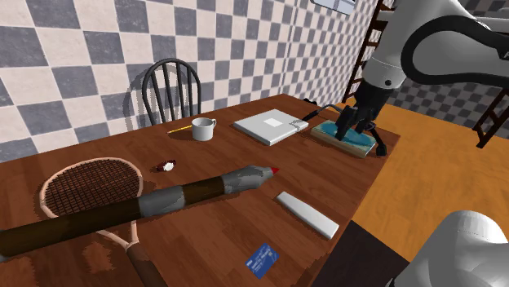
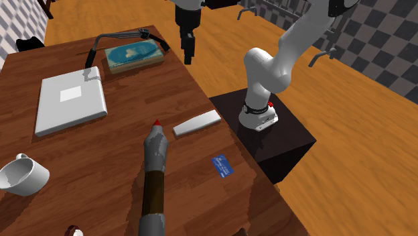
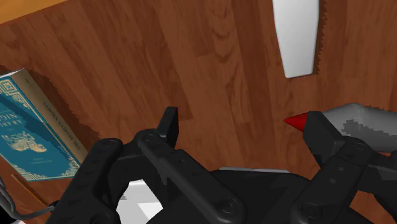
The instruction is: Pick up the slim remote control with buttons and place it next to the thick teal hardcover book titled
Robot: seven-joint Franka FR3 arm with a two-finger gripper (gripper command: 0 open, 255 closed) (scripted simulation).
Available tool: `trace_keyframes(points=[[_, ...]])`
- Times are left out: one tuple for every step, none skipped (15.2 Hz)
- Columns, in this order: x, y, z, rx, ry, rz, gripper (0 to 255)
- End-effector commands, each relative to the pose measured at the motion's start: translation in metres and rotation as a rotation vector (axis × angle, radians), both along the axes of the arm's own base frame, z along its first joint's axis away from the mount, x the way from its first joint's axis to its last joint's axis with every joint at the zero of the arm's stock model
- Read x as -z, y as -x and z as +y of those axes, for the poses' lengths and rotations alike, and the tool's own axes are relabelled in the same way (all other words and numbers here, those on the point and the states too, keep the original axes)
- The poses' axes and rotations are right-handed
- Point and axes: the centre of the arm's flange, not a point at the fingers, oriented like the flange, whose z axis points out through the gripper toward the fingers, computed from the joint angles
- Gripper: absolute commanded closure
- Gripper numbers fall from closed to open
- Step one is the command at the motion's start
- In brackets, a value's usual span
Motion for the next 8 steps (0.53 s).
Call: trace_keyframes(points=[[0.000,0.000,0.000,0.000,0.000,0.000,0],[0.012,-0.003,0.004,-0.014,-0.003,0.008,0],[0.024,-0.006,0.008,-0.028,-0.005,0.016,0],[0.036,-0.008,0.012,-0.042,-0.008,0.025,0],[0.048,-0.011,0.016,-0.055,-0.010,0.033,0],[0.060,-0.013,0.020,-0.069,-0.013,0.041,0],[0.072,-0.015,0.024,-0.083,-0.015,0.049,0],[0.085,-0.017,0.029,-0.097,-0.018,0.057,0]])
